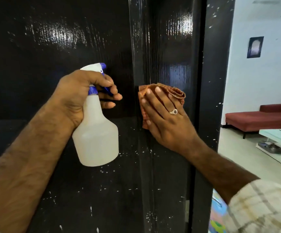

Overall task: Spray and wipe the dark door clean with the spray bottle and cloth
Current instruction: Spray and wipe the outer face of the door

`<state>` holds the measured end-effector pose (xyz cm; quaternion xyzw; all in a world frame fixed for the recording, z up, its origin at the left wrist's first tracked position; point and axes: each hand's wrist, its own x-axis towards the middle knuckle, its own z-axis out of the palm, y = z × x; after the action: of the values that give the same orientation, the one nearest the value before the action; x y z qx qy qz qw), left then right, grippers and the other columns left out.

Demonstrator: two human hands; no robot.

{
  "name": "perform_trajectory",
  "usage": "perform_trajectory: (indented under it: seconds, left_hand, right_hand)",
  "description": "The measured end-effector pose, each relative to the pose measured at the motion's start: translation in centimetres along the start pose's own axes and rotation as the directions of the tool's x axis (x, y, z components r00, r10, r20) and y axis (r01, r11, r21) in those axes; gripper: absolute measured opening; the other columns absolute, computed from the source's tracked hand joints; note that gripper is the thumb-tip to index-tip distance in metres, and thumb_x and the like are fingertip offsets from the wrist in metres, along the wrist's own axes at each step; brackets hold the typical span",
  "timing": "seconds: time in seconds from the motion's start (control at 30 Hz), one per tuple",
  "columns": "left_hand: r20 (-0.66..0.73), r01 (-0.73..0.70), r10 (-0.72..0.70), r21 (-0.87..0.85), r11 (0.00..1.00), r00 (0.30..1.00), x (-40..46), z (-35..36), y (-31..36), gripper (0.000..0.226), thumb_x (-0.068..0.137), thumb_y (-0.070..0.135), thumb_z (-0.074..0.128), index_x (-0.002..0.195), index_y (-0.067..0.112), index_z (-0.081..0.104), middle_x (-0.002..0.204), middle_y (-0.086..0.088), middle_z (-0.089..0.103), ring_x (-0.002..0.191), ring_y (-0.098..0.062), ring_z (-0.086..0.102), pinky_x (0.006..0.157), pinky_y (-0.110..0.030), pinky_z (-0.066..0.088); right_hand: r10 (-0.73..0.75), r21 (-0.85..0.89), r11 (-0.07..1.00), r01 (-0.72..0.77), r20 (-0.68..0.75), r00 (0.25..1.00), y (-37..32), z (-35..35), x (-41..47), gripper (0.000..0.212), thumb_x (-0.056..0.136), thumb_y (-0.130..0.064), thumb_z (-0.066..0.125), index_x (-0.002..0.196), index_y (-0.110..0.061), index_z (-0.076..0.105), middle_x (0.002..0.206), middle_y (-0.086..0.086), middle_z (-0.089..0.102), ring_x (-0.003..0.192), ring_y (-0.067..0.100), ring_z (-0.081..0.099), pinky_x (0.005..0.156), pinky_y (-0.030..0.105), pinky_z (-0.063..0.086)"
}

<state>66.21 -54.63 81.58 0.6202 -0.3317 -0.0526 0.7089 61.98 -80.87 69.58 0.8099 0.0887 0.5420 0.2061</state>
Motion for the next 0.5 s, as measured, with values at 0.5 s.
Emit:
perform_trajectory:
  seconds: [0.5]
  left_hand:
    - [-0.096,0.057,-0.057,-0.001,0.998,0.994,-3.0,-2.5,-2.2,0.013,0.092,0.004,0.061,0.089,0.009,0.073,0.086,-0.014,0.074,0.086,-0.033,0.078,0.065,-0.036,0.064]
  right_hand:
    - [-0.032,-0.056,0.998,0.033,0.011,0.999,0.3,0.9,-3.9,0.066,0.110,-0.038,0.049,0.167,-0.011,0.030,0.176,0.014,0.020,0.164,0.036,0.014,0.129,0.060,0.020]
